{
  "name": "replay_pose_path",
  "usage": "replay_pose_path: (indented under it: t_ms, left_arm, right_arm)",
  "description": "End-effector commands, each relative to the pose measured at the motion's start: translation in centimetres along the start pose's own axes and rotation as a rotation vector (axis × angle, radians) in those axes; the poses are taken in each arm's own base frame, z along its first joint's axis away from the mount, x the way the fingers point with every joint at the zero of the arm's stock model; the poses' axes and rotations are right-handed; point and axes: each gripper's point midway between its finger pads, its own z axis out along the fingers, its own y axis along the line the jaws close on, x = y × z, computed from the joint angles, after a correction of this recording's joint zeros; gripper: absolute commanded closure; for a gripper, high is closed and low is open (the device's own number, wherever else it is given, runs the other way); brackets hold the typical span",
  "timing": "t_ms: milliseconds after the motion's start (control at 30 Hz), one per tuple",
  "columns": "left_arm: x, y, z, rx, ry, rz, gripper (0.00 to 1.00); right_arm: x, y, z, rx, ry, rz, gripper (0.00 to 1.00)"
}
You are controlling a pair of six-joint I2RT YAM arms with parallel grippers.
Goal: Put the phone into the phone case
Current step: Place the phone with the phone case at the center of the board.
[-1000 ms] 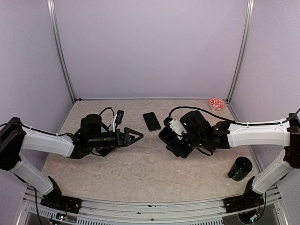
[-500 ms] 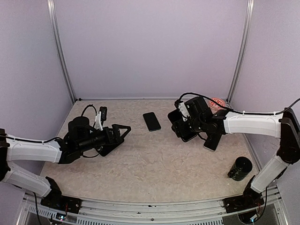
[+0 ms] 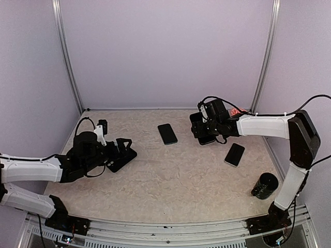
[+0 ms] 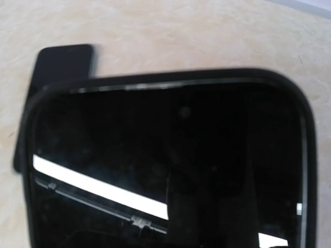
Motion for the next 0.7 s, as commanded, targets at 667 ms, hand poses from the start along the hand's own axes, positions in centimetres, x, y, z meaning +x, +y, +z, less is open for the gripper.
replay_pose_path:
  t_ms: [667]
  left_arm:
    - [-0.2, 1.3, -2.3, -0.012, -0.053, -0.042, 0.01]
  right_arm:
    - [-3.4, -4.9, 10.6, 0.088, -0.028, 0.214, 0.27]
